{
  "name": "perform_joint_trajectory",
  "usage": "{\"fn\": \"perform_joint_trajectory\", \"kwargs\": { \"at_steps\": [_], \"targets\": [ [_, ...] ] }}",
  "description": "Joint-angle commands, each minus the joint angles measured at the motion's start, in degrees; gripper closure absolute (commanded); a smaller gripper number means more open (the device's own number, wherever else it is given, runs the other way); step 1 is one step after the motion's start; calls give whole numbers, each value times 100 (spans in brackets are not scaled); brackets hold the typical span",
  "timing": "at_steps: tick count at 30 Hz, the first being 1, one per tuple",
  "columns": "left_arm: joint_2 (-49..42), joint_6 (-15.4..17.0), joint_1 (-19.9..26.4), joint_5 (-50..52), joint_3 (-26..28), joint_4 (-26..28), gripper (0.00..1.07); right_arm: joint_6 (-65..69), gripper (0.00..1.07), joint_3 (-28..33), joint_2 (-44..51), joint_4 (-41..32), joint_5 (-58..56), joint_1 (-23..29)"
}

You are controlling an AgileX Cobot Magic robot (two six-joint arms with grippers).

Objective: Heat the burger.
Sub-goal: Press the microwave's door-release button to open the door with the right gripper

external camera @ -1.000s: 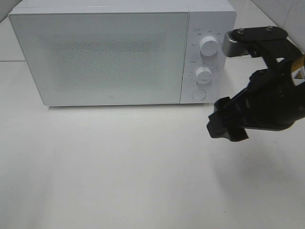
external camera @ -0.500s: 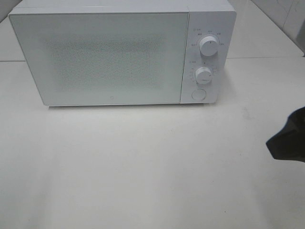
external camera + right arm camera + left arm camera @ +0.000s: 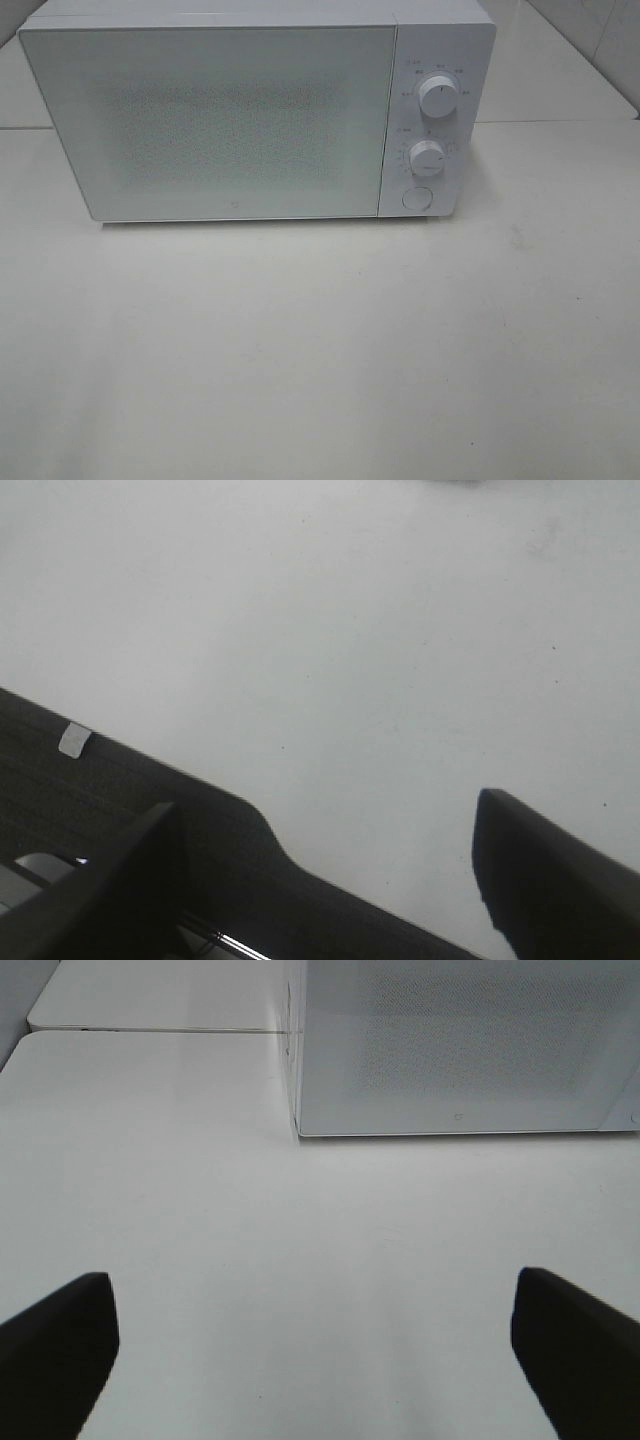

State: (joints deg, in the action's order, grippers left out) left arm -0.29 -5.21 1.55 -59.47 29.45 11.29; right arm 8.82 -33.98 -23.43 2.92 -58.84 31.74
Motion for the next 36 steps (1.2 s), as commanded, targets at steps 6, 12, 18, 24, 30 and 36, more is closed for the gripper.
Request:
{"fn": "perform_joint_trajectory", "kwargs": {
  "at_steps": [6, 12, 18, 24, 30, 36],
  "targets": [
    [-126, 17, 29, 57, 6, -6, 6, -149, 31, 453, 1209, 46, -23, -963],
    [-126, 17, 29, 57, 6, -6, 6, -189, 31, 481, 2045, 0, -57, -1776],
    [-126, 17, 29, 57, 6, 17, 6, -264, 31, 498, 2521, -6, -63, -2429],
    [-52, 17, 29, 57, 6, -11, 6, -264, 31, 498, 2521, -6, -63, -2429],
    [-46, 17, 29, 57, 6, -23, 6, -264, 31, 498, 2521, 6, -63, -2429],
    [-46, 17, 29, 57, 6, -23, 6, -264, 31, 498, 2521, 6, -63, -2429]
  ]
}}
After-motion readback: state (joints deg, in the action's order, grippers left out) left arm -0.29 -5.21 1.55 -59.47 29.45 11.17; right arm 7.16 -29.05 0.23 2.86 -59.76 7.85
